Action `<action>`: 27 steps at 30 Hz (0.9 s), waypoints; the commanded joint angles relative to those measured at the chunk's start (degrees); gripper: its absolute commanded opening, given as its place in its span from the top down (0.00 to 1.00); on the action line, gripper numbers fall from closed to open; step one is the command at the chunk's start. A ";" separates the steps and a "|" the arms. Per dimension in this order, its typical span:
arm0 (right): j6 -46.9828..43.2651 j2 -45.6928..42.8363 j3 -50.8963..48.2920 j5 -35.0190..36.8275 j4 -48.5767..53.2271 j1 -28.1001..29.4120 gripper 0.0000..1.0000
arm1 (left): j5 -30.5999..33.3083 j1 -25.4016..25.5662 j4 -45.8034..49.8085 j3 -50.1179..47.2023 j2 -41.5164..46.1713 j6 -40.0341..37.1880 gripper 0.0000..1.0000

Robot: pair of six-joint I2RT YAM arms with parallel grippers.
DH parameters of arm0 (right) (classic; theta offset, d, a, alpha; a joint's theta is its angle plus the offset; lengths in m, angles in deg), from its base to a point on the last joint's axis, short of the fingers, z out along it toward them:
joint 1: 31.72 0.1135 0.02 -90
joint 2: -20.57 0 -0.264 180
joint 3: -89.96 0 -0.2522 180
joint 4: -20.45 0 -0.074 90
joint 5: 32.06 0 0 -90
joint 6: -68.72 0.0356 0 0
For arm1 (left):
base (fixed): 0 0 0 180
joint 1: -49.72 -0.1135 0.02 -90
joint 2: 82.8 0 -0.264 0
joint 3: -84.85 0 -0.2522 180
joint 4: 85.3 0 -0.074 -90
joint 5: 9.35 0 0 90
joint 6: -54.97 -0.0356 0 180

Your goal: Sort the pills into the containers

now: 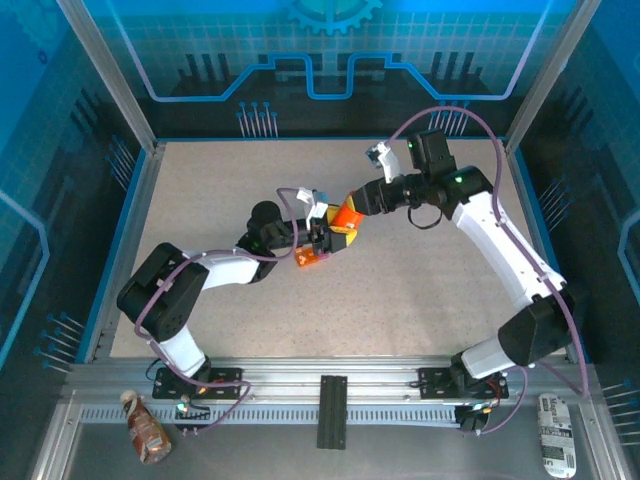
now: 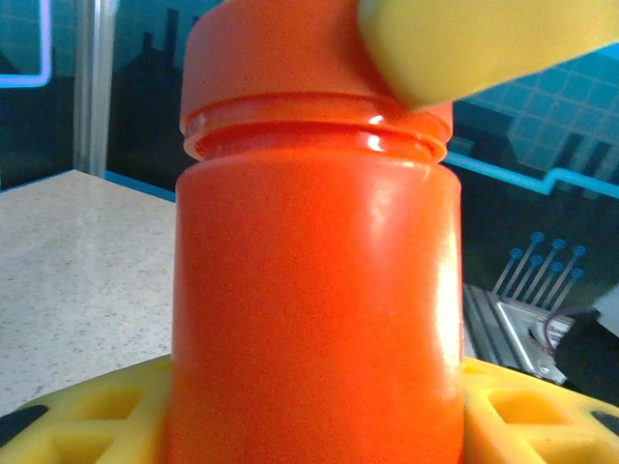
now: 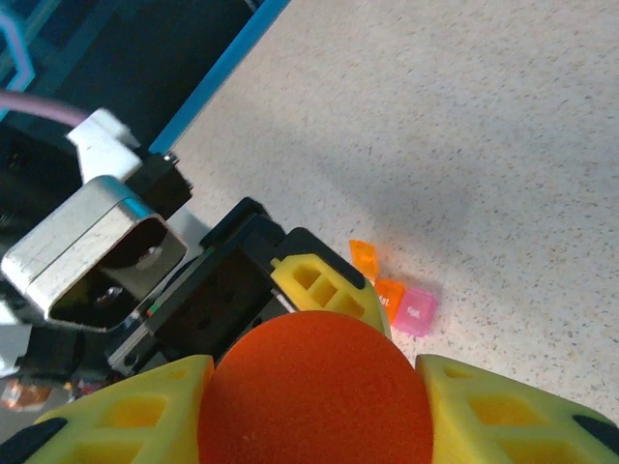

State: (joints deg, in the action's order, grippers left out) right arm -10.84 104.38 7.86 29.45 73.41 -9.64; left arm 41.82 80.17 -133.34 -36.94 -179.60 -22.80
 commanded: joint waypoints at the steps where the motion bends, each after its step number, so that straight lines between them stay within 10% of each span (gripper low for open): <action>1: 15.12 -1.54 -7.77 7.24 -7.45 4.31 0.67 | 10.10 0.93 -8.87 0.65 4.24 -4.39 1.00; 15: 25.99 -0.27 -7.39 18.06 -14.18 11.31 0.65 | 21.26 4.56 -9.78 0.26 2.32 -10.19 1.00; 21: 20.88 -3.38 -4.91 10.66 -14.07 6.11 0.33 | 19.51 4.36 -9.56 -0.09 2.27 -10.12 1.00; 27: 15.73 -9.72 -4.44 3.18 -12.44 -0.28 0.21 | 14.85 3.71 -9.19 -0.77 3.35 -9.84 1.00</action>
State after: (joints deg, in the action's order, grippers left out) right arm 8.11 98.94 1.08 39.13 59.51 -7.30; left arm 59.85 84.22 -138.25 -38.99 -178.59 -31.17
